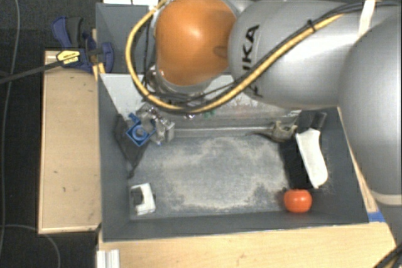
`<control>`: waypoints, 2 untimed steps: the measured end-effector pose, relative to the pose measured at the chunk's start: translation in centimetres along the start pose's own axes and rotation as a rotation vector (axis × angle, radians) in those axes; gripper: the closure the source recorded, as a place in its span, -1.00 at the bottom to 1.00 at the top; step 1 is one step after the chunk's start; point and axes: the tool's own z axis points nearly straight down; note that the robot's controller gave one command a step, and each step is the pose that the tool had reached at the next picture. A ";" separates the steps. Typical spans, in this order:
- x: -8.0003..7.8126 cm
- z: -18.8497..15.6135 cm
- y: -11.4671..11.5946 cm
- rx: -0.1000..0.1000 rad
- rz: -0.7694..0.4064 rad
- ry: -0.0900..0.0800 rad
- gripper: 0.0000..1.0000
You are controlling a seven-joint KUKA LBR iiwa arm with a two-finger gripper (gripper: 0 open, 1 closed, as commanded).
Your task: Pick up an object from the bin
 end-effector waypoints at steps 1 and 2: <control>-0.1 1.0 1.9 -0.001 -0.033 0.009 1.00; 1.0 -0.7 1.2 -0.001 -0.063 0.003 1.00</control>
Offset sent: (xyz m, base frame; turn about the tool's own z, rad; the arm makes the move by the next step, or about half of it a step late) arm -0.0159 -0.0035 0.0120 -0.0719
